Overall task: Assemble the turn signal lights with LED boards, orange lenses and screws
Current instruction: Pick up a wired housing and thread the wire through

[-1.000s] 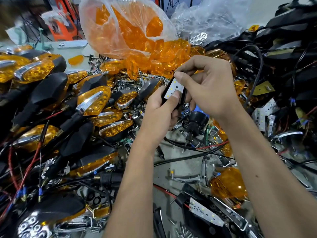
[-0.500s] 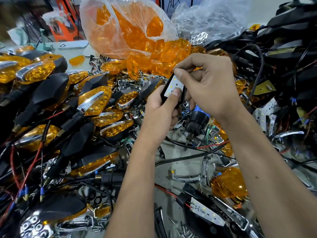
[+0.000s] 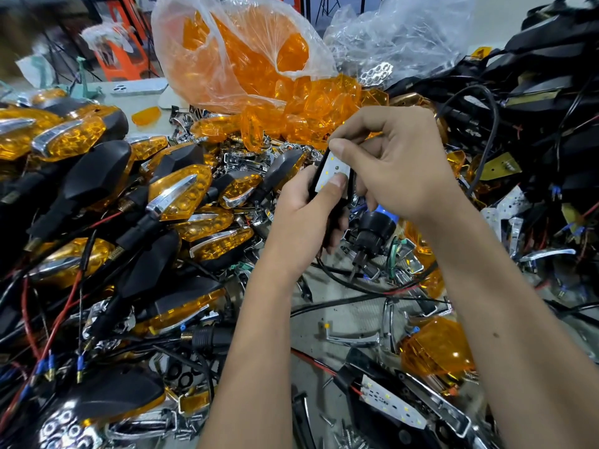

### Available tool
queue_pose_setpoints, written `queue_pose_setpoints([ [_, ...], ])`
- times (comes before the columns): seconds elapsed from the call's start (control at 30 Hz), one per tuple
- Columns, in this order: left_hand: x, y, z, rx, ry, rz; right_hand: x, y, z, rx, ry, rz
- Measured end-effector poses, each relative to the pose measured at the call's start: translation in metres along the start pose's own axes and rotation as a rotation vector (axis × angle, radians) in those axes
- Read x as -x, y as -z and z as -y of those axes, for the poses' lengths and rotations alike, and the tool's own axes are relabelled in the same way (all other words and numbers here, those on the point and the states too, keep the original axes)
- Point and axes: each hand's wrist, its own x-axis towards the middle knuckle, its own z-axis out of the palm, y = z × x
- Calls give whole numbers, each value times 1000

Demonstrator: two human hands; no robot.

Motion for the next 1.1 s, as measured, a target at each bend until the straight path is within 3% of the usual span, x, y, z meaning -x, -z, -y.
queue_pose_setpoints([
  [0.27,4,6,-2,19,36,58,2,-3,1,20,-99,295],
  [0.67,2,5,-2,-36,36,47,0,-10,-11,-174,-229,259],
  [0.83,-1,22,-5,-24,37,-149,-4,-15,-14,-275,-275,272],
  [0.9,0,36,-8,22,7,-230,-5,-19,-18,-184,-287,253],
  [1.0,5,58,-9,72,-23,-308,-6,-25,-27,177,-237,234],
  [1.1,10,72,-8,81,-20,-341,-7,-28,-29,416,-190,301],
])
